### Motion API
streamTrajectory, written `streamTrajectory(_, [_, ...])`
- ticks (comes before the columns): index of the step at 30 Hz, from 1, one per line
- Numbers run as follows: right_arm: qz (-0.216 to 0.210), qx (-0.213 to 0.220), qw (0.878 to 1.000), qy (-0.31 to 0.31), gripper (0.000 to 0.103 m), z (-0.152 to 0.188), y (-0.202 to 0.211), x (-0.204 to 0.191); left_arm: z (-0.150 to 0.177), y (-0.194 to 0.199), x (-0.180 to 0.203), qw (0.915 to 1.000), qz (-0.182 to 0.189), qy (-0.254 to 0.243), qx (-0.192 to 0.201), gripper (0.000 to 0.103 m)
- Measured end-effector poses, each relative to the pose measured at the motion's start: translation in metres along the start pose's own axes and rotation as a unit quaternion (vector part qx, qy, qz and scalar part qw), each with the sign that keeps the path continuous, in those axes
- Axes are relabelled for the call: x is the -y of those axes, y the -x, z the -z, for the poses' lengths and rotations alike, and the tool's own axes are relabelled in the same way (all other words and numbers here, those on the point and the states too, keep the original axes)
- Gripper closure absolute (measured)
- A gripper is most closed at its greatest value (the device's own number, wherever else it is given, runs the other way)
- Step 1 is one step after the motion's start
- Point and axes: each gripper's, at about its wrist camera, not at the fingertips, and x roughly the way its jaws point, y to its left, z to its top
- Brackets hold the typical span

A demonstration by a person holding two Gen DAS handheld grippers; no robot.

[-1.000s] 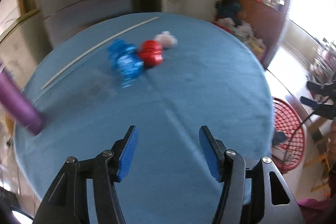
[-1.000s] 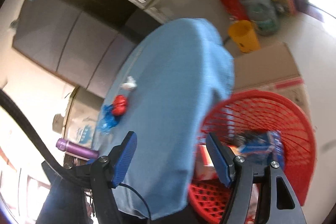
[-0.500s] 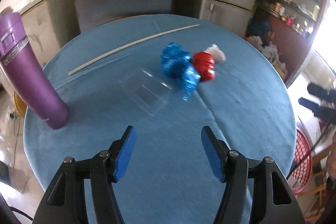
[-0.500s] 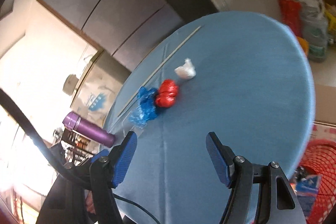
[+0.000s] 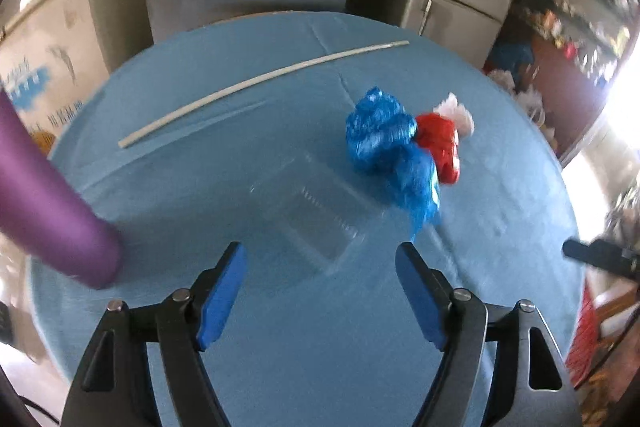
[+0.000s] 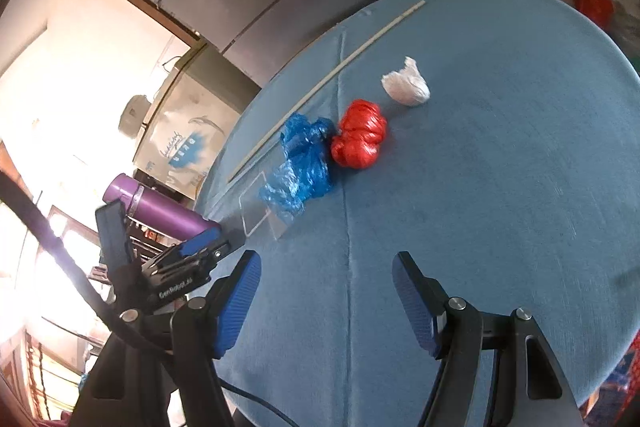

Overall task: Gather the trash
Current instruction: 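Grasp the clear plastic container with the left gripper while the right gripper grasps the blue plastic bag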

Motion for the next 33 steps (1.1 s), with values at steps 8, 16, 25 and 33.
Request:
streamTrajectory(8, [0.002, -0.012, 1.000, 0.000, 0.031, -0.007, -0.021, -0.005, -0.003, -0.029, 0.010, 0.9996, 0.014, 0.012, -0.023, 0.026])
streamTrajectory(16, [0.005, -0.013, 1.000, -0.011, 0.031, -0.011, -0.028, 0.004, -0.028, -0.027, -0.017, 0.9933, 0.050, 0.099, -0.033, 0.026])
streamTrajectory(25, [0.007, -0.005, 1.000, -0.004, 0.031, -0.015, -0.025, 0.005, -0.038, -0.063, -0.021, 0.9758, 0.019, 0.194, -0.099, 0.026])
streamTrajectory(33, [0.020, 0.005, 1.000, 0.015, 0.033, -0.027, -0.023, -0.004, -0.021, -0.060, -0.026, 0.9762, 0.021, 0.188, -0.105, 0.043])
